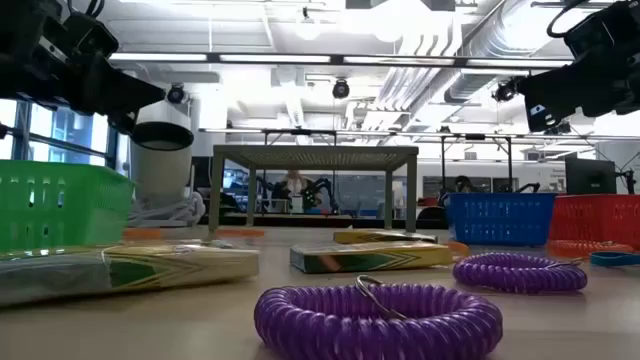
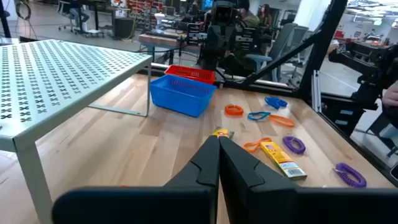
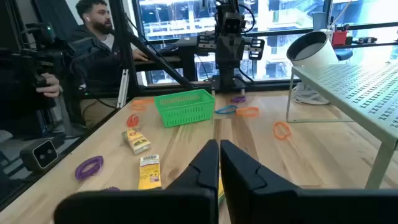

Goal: Pick & Place Office Desk Supplies

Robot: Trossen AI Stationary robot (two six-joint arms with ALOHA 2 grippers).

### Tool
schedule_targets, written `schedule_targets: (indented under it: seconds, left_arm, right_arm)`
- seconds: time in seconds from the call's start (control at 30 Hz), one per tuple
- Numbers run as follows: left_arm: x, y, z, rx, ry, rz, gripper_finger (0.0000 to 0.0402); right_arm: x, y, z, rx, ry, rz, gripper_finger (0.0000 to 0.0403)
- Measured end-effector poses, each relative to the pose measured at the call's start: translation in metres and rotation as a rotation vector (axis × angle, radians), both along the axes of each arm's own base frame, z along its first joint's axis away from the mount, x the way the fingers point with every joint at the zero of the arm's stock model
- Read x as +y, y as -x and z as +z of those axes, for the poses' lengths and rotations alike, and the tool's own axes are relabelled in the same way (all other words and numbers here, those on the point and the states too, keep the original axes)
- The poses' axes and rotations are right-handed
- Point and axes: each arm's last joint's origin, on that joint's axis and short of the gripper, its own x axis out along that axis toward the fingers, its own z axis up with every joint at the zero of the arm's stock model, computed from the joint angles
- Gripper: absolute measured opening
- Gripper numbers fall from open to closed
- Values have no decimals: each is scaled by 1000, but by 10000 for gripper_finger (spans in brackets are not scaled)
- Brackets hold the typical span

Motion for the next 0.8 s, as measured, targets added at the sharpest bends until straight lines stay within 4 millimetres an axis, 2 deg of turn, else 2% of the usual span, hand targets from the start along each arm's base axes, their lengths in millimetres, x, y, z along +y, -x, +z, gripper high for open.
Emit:
schedule_targets:
  seconds: [0.57, 0.63, 0.8]
  left_arm:
    - [0, 0, 0, 0, -1, 9, 0]
    - [0, 0, 0, 0, -1, 10, 0]
    - [0, 0, 0, 0, -1, 10, 0]
  right_arm:
    - [0, 0, 2, -14, 0, 4, 4]
    - [0, 1, 6, -11, 1, 8, 4]
    - [2, 0, 31, 47, 15, 7, 4]
